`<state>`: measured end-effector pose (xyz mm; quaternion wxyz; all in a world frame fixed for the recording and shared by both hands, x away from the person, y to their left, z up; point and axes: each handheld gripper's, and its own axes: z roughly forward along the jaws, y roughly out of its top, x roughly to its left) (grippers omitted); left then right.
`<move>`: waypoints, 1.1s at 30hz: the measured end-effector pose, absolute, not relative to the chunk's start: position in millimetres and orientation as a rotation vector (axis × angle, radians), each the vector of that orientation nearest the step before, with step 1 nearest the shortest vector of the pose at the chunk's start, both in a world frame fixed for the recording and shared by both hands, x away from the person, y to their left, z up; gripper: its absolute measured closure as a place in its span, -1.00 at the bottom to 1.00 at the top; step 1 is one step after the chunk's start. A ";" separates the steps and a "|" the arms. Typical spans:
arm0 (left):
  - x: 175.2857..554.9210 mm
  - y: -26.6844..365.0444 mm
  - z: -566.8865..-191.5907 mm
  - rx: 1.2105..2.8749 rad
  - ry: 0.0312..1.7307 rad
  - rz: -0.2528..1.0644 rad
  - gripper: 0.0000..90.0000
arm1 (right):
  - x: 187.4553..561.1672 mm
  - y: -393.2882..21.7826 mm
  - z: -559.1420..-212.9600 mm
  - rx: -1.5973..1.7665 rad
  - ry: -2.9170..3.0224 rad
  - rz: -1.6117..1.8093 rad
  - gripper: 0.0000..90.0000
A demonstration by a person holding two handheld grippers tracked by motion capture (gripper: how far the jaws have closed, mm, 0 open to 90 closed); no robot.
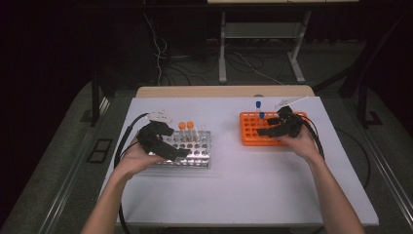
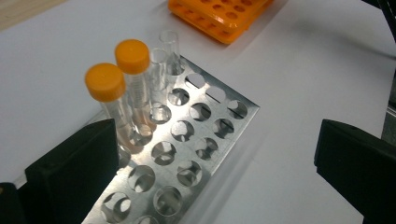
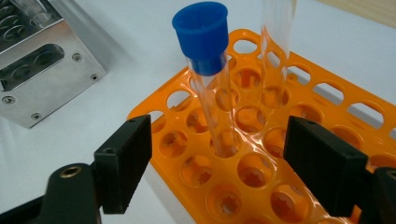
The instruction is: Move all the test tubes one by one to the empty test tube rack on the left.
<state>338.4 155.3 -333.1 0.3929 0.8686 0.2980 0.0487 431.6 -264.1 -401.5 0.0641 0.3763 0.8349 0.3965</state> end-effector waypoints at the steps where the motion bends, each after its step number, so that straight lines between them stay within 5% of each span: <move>1: 337.6 154.8 -334.4 2.204 0.754 0.123 -1.00 | 432.2 -263.2 -401.8 1.133 2.526 1.192 -0.33; 21: 330.8 151.6 -342.7 2.209 0.737 0.106 -1.00 | 436.7 -249.5 -401.3 1.049 2.464 1.139 0.66; 33: 331.0 147.5 -338.7 2.219 0.725 0.112 -1.00 | 429.5 -248.0 -384.1 1.000 2.446 1.106 0.68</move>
